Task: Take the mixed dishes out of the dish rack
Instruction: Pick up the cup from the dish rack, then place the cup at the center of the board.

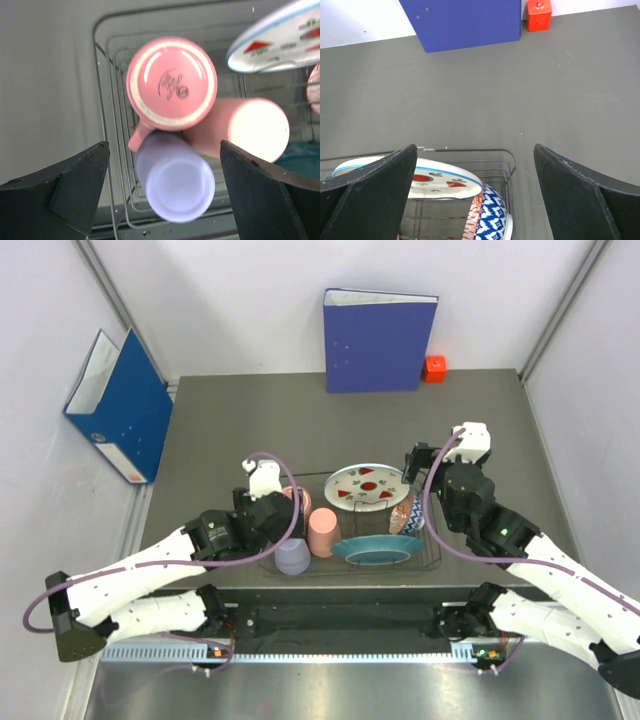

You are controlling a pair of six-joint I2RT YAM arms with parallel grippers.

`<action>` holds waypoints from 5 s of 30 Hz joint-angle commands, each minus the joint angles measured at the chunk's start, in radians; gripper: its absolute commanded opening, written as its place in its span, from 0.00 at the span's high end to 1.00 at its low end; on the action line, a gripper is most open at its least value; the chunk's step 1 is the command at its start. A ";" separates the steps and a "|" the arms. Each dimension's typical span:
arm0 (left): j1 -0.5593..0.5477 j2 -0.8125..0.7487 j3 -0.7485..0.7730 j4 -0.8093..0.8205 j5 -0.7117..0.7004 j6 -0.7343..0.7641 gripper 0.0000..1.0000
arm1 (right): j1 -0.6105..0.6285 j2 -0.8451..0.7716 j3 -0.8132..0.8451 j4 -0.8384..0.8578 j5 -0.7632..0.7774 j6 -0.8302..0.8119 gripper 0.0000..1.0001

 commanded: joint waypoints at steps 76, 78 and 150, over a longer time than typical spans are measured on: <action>0.520 0.582 0.317 1.646 1.302 -0.418 1.00 | -0.068 -0.095 0.077 0.379 -0.448 0.085 0.29; 0.519 0.595 0.326 1.675 1.313 -0.435 1.00 | -0.097 -0.072 0.090 0.388 -0.499 0.102 0.29; 0.542 0.279 0.168 0.484 0.552 0.036 0.01 | -0.883 1.275 1.081 -0.700 -0.427 0.206 0.73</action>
